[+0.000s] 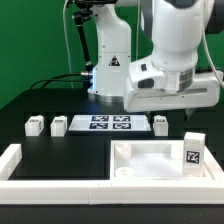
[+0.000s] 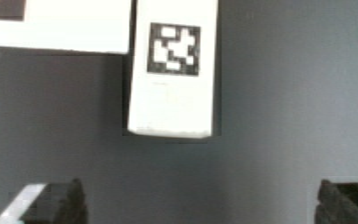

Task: Assemble square table

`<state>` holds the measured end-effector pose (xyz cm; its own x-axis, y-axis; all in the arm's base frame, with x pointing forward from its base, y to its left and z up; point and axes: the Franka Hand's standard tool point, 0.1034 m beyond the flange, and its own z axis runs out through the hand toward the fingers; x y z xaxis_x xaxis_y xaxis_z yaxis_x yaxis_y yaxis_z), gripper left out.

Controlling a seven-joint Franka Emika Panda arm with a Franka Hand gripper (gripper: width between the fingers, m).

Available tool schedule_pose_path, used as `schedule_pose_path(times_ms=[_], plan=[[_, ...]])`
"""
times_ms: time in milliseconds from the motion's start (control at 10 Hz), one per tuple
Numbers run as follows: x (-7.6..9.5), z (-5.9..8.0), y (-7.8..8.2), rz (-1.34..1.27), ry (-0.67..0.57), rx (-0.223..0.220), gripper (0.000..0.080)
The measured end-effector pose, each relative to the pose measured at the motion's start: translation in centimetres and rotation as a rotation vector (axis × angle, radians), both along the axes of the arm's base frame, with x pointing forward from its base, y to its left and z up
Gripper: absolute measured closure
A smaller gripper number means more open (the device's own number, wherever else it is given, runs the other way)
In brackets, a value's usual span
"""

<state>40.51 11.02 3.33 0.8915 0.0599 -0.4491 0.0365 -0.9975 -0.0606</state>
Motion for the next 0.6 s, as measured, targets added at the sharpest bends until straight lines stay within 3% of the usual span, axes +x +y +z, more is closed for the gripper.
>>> schedule_pose_path(times_ms=[100, 300, 400, 600], plan=[[-0.8, -0.4, -0.3, -0.004, 0.085, -0.005, 0.015], [-0.2, -0.4, -0.2, -0.005, 0.177, -0.003, 0.015], [-0.8, -0.4, -0.3, -0.006, 0.24, -0.003, 0.015], [-1.9, -0.7, -0.3, -0.02, 0.457, -0.025, 0.015]])
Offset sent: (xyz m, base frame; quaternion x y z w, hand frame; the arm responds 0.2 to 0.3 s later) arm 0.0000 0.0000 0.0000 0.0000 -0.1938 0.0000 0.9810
